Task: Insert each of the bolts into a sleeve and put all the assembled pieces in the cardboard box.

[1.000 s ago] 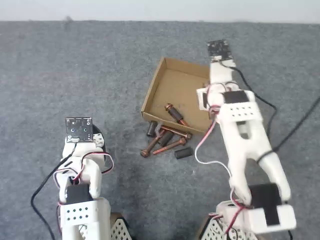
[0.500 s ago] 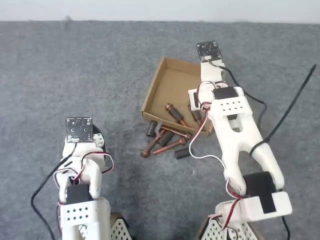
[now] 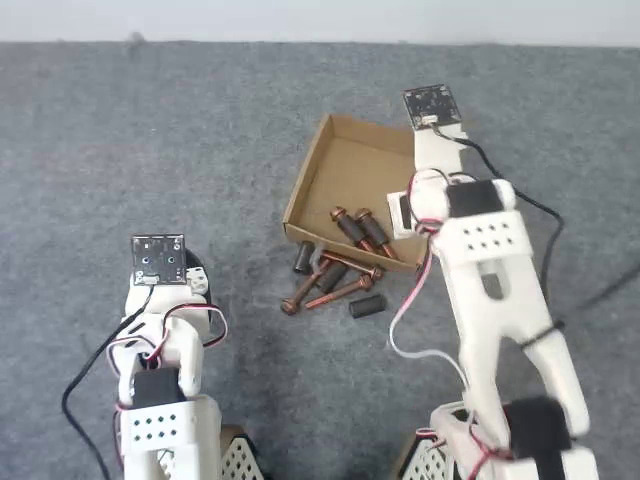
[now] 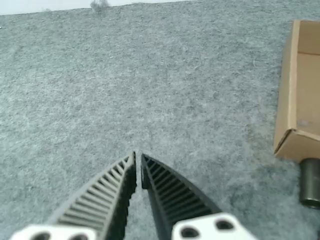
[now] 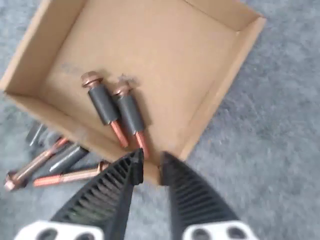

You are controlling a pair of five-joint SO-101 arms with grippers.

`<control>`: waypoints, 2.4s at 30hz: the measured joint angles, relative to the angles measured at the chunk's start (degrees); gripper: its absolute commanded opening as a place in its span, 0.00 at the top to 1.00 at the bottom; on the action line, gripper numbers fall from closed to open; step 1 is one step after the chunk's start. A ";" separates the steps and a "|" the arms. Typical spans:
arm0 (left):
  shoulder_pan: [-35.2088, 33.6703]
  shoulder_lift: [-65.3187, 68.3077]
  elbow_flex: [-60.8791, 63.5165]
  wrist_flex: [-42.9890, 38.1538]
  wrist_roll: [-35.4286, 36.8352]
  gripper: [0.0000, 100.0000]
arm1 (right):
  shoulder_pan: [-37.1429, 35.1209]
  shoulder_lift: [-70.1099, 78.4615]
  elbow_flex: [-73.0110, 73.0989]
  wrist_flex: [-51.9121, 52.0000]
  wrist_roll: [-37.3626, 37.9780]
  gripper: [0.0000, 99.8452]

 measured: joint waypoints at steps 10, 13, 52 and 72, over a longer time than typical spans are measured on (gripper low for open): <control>0.00 0.00 0.00 0.00 0.00 0.99 | -3.43 -10.46 0.00 19.43 6.42 0.99; 0.00 0.00 0.00 0.00 0.00 0.99 | -6.77 -13.80 1.58 23.38 10.90 0.99; 1.05 0.00 0.00 0.00 0.00 0.99 | -19.60 -29.45 42.81 -13.27 48.62 0.90; 2.02 0.00 0.00 0.00 0.00 0.99 | -19.60 -17.67 42.81 -20.75 52.48 0.90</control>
